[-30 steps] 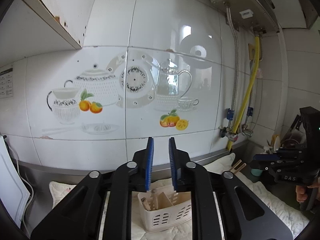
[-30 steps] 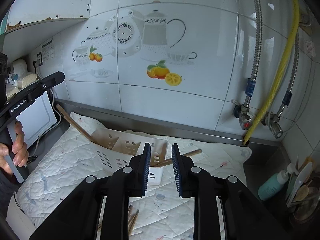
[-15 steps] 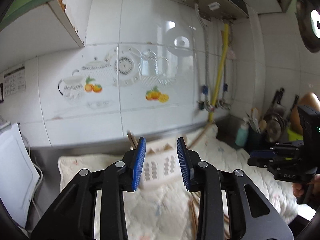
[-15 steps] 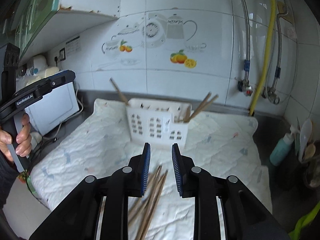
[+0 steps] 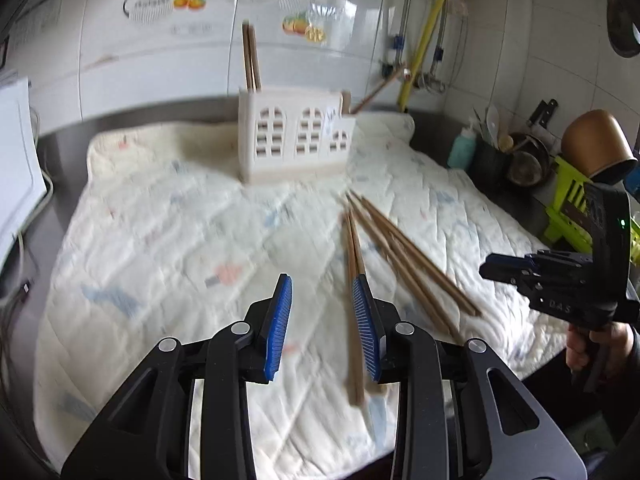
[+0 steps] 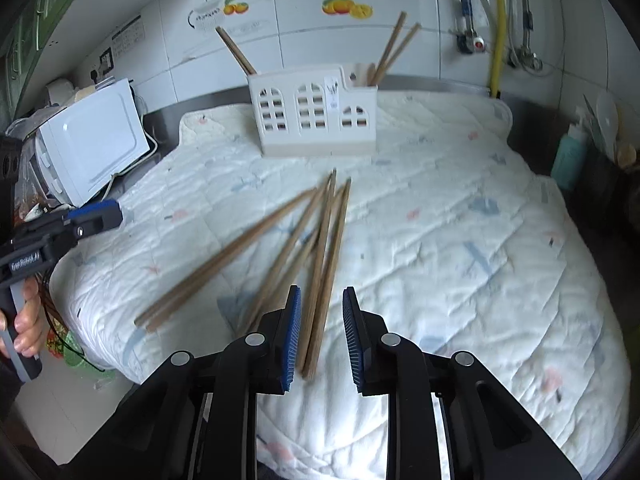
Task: Organize utensils
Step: 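Return both grippers to the remaining chopsticks on the mat, then close the left gripper on a chopstick while the right gripper grasps another chopstick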
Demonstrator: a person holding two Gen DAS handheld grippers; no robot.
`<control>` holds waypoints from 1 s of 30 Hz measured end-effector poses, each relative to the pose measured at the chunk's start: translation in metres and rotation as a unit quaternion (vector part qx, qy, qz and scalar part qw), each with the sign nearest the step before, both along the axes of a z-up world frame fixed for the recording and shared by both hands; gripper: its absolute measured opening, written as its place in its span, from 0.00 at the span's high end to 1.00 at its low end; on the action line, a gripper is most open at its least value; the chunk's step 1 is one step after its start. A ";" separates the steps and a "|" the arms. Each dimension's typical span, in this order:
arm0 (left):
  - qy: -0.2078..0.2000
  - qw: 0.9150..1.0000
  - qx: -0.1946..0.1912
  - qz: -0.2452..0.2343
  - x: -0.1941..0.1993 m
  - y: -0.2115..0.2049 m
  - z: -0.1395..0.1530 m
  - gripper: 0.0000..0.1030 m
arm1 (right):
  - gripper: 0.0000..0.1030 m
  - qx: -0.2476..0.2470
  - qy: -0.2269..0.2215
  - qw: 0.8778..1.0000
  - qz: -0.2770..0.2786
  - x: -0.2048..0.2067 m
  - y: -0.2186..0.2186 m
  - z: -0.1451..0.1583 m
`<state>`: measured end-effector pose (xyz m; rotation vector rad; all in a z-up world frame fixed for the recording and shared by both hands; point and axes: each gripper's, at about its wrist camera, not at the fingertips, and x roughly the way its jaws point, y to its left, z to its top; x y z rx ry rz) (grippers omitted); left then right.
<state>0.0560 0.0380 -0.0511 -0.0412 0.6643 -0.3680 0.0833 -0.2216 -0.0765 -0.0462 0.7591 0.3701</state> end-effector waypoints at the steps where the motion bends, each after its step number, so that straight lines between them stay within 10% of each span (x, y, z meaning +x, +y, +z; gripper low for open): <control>1: 0.011 1.000 0.001 -0.005 -0.002 -0.002 -0.008 0.69 | 0.80 0.002 0.003 1.000 -0.005 -0.001 -0.002 -0.003; 30: 0.052 0.998 0.031 -0.017 0.002 -0.034 -0.062 0.93 | 0.84 0.016 0.018 0.999 -0.027 -0.005 -0.009 -0.021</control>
